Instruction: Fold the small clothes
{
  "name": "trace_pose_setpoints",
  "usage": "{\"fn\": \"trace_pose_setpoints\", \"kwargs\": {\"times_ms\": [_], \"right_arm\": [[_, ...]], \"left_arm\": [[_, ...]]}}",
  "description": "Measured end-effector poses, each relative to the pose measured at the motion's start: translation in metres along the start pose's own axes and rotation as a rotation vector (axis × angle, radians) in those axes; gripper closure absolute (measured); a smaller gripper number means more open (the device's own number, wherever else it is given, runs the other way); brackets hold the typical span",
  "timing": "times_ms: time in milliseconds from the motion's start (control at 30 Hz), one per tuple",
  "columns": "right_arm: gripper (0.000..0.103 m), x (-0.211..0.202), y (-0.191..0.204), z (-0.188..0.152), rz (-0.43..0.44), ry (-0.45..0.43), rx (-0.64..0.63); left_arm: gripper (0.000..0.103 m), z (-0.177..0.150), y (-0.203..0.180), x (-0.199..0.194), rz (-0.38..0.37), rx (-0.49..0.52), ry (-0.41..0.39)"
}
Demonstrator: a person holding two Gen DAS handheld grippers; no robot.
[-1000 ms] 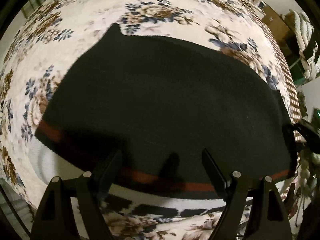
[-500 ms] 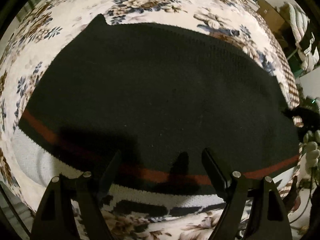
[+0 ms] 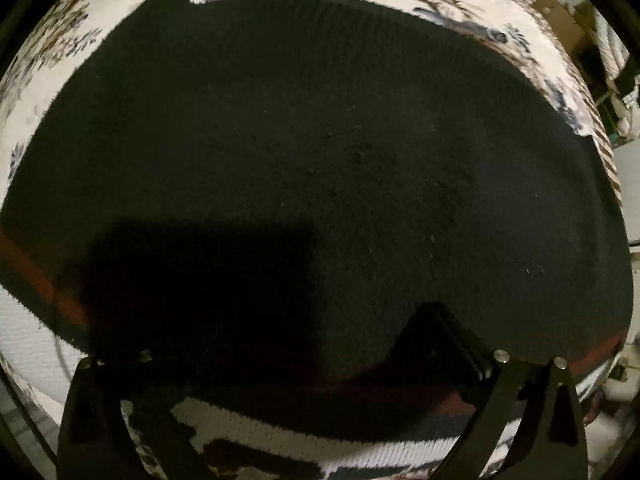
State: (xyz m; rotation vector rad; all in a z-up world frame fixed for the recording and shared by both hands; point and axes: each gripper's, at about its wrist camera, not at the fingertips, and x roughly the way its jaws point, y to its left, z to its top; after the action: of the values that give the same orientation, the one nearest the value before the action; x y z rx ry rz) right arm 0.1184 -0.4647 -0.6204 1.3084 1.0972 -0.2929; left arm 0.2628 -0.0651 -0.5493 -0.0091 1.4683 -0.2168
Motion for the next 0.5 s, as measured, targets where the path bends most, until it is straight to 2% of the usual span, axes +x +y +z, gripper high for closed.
{"fn": "trace_pose_setpoints", "kwargs": {"times_ms": [100, 200, 267, 500], "right_arm": [[0.001, 0.031, -0.031, -0.026, 0.128, 0.029, 0.127], [0.001, 0.065, -0.033, -0.040, 0.243, 0.022, 0.180], [0.000, 0.079, -0.027, -0.041, 0.331, -0.025, 0.211], [0.000, 0.102, -0.012, -0.047, 0.355, -0.205, 0.302]], "left_arm": [[0.000, 0.005, -0.002, 0.004, 0.021, -0.017, 0.021], [0.000, 0.006, -0.004, 0.006, 0.039, -0.016, 0.030], [0.000, 0.004, -0.004, 0.006, 0.046, -0.020, 0.017], [0.000, -0.003, -0.008, 0.005, 0.061, -0.017, -0.033]]}}
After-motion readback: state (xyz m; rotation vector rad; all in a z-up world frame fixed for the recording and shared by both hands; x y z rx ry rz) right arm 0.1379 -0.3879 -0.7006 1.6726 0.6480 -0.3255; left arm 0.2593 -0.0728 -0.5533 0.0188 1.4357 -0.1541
